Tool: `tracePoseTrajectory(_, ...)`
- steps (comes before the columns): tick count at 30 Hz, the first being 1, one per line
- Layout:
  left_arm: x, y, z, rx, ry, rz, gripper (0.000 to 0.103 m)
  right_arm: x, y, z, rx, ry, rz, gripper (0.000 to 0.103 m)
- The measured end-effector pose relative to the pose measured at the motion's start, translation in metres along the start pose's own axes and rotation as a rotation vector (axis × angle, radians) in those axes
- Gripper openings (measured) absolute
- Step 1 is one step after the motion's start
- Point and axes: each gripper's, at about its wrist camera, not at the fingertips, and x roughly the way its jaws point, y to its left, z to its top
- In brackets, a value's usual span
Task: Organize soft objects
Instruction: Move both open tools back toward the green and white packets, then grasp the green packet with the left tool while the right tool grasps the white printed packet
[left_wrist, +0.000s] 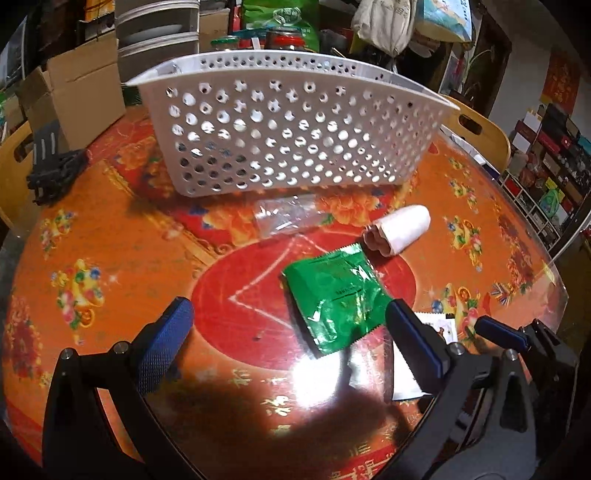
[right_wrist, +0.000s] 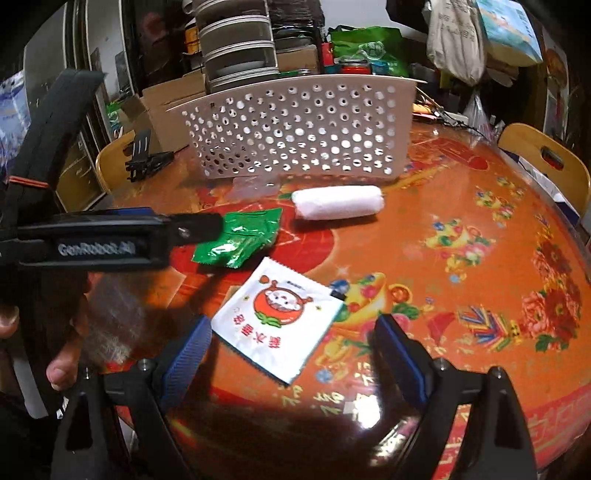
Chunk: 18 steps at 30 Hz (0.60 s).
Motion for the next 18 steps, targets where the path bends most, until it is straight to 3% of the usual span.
tracePoseTrajectory(11, 0.015, -0.002, -0.002, 0.001, 0.023, -0.003, 0.103, 0.017, 0.020, 0.006, -0.096, 0.006, -0.067, 0.090)
tracePoseTrajectory(13, 0.017, -0.001, -0.002, 0.000, 0.028, -0.002, 0.103, 0.016, 0.017, 0.006, -0.100, 0.005, -0.065, 0.084)
tracePoseTrajectory(15, 0.019, -0.002, -0.002, 0.000, 0.033, -0.004, 0.103, 0.013, 0.012, 0.006, -0.096, 0.000, -0.069, 0.069)
tracePoseTrajectory(18, 0.022, -0.005, -0.002, 0.006, 0.038, -0.007, 0.103, 0.009, 0.002, 0.005, -0.090, -0.002, -0.063, 0.058)
